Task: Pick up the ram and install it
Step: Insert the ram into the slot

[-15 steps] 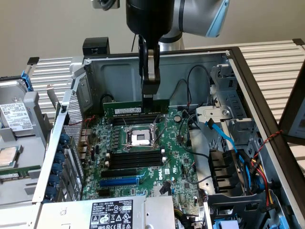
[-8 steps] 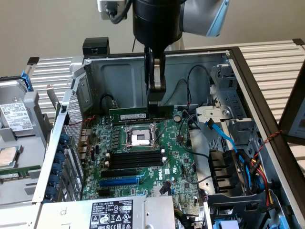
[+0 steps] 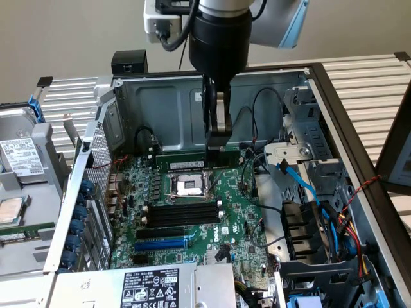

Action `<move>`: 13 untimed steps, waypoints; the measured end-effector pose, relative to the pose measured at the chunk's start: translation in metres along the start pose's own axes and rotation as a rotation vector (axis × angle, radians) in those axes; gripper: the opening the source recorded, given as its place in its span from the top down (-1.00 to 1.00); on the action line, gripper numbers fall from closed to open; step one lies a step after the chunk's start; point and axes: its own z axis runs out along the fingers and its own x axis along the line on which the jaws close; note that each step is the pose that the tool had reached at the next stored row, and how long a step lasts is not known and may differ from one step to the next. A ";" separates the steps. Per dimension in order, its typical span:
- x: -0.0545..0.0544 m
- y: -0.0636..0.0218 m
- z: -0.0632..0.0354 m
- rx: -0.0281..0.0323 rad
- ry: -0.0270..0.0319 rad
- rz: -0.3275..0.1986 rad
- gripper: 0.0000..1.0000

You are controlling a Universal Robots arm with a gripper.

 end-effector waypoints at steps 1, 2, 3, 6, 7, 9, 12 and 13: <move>0.000 -0.0015 0.0017 0.0001 -0.0001 0.000 0.76; 0.000 -0.0027 0.0034 0.0001 -0.0001 0.000 0.76; 0.000 -0.0032 0.0051 0.0000 0.0000 0.000 0.76; -0.001 -0.0029 0.0106 -0.0001 0.0000 0.000 0.76; -0.002 -0.0022 0.0126 -0.0001 0.0000 0.000 0.76; -0.004 0.0002 0.0164 0.0000 0.0000 0.000 0.76; -0.009 0.0060 0.0224 0.0000 -0.0001 0.000 0.76; -0.012 0.0081 0.0245 -0.0001 0.0000 0.000 0.76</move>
